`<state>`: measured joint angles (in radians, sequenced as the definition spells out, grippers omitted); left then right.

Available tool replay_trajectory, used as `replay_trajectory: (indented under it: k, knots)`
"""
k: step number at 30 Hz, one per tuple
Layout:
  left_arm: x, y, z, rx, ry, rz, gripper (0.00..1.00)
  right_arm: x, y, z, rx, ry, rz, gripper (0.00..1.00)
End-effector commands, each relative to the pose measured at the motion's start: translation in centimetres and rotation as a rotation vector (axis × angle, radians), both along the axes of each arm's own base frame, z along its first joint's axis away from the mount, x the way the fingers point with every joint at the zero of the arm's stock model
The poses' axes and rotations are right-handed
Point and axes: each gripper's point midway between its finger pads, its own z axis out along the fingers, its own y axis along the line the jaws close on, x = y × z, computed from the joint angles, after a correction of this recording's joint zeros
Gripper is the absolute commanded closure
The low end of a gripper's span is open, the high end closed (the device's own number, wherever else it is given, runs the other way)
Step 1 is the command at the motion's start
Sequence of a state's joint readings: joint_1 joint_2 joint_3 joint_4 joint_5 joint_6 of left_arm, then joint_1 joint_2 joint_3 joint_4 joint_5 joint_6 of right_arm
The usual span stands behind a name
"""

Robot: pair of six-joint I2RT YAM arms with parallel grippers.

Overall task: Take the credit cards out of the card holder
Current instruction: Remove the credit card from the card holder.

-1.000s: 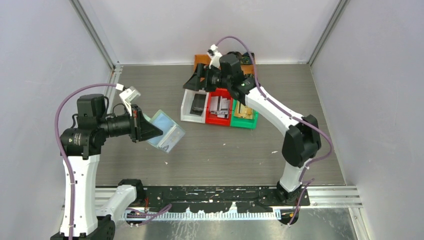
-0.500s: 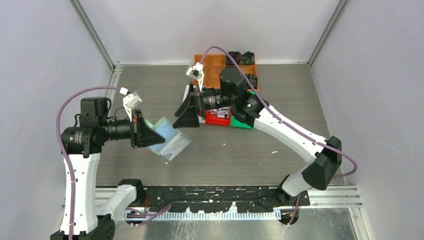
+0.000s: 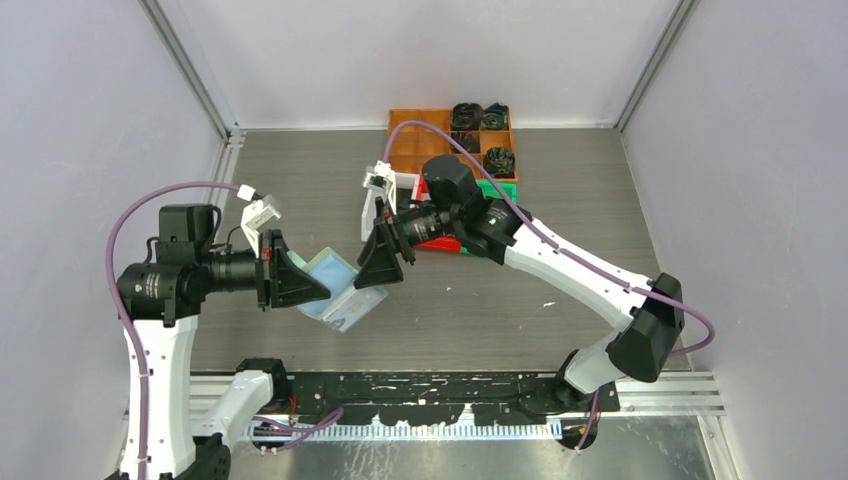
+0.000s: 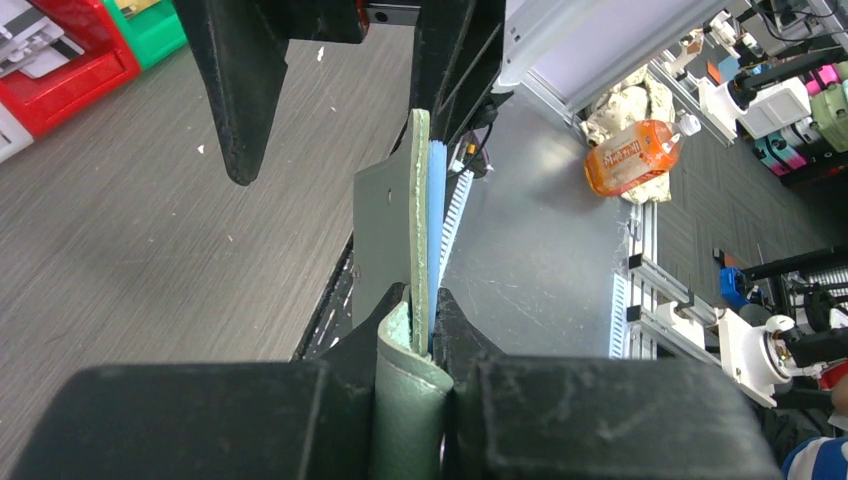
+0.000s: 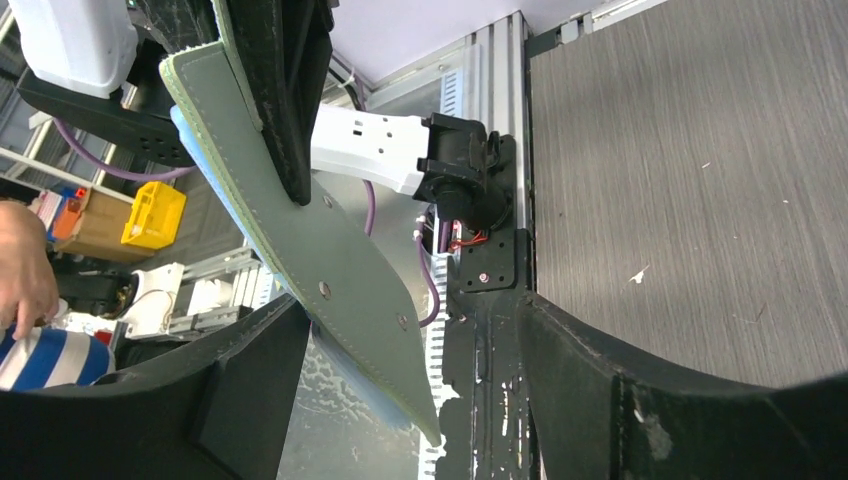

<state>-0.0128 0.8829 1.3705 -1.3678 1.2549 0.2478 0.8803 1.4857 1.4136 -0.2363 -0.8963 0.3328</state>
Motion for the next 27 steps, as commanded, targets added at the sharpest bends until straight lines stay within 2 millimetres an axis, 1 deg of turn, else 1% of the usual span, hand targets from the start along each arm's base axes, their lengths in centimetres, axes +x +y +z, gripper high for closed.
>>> replay_trajectory:
  k: [1,5,8,12,15,18,21,22,24,26,27]
  knots:
    - [-1.5,-0.5,1.4,-0.064,-0.048,-0.066,1.0,-1.4,-0.9,2.9,0.086,-0.069,0.042,0.21]
    - [-1.6,-0.4,1.2,-0.059,-0.055,-0.062,1.0,-2.2,-0.8,3.8,0.127,-0.05,0.079,0.22]
    - [-1.4,-0.3,0.7,-0.04,-0.056,-0.05,1.0,-3.2,-0.7,4.2,0.141,-0.045,0.112,0.24]
    - [-0.9,-0.1,0.2,-0.015,-0.059,-0.039,1.0,-4.9,-0.5,4.3,0.142,-0.045,0.159,0.26]
    - [-0.7,-0.1,0.2,-0.013,-0.055,-0.039,1.0,-5.7,-0.4,3.9,0.131,-0.051,0.18,0.26]
    - [-0.7,-0.1,0.4,-0.015,-0.056,-0.044,1.0,-5.7,-0.2,4.2,0.133,-0.057,0.174,0.27]
    - [-0.8,-0.1,0.4,-0.011,-0.063,-0.047,1.0,-4.7,0.9,5.4,0.156,-0.047,0.11,0.36]
    - [-0.8,-0.1,0.3,-0.009,-0.068,-0.046,1.0,-4.5,1.3,5.8,0.164,-0.028,0.095,0.41]
    - [-0.9,0.0,0.3,-0.004,-0.073,-0.044,1.0,-4.2,2.0,6.5,0.18,0.013,0.07,0.54]
    - [-0.9,0.0,0.3,0.003,-0.085,-0.043,1.0,-4.1,2.5,7.1,0.189,0.055,0.051,0.7]
    - [-0.9,0.1,0.2,0.009,-0.091,-0.041,0.99,-4.0,2.7,7.3,0.193,0.066,0.037,0.81]
